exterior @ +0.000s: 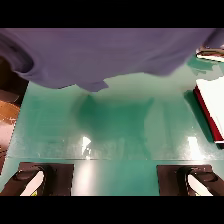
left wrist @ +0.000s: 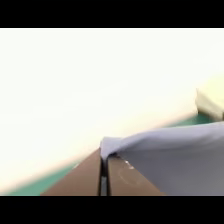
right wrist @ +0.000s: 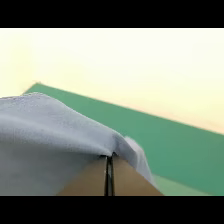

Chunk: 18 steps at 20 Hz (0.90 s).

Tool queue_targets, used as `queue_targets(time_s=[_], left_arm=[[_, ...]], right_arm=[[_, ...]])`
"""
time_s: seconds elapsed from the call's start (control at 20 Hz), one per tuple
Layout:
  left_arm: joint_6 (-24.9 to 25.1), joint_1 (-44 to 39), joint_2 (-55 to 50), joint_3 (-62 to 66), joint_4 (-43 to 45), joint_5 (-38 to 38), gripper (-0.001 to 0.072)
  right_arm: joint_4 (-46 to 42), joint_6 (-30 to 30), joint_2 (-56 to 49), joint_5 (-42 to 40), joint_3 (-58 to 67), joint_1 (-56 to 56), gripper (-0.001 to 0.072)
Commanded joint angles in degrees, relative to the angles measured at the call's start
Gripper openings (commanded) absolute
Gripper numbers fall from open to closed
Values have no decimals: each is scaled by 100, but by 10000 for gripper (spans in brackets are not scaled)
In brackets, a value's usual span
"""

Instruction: Fold the shirts.

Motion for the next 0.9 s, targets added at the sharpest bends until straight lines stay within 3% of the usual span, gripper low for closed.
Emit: queue_targets(time_s=[0.0, 0.3, 0.65, 0.85], left_arm=[[-2, 0, 275, 601, -142, 116, 30], [-4, 0, -33, -87, -131, 81, 30], [4, 0, -1873, -1906, -52, -1180, 31], [4, 0, -3333, -2511, 208, -1025, 31]], right_arm=[[-260, 46, 627, 4, -4, -4, 9], [-564, 487, 81, 485, -4, -4, 9], [-538, 549, -2896, 2579, -7, 61, 9], [-533, 393, -4660, 2186, -4, 393, 9]])
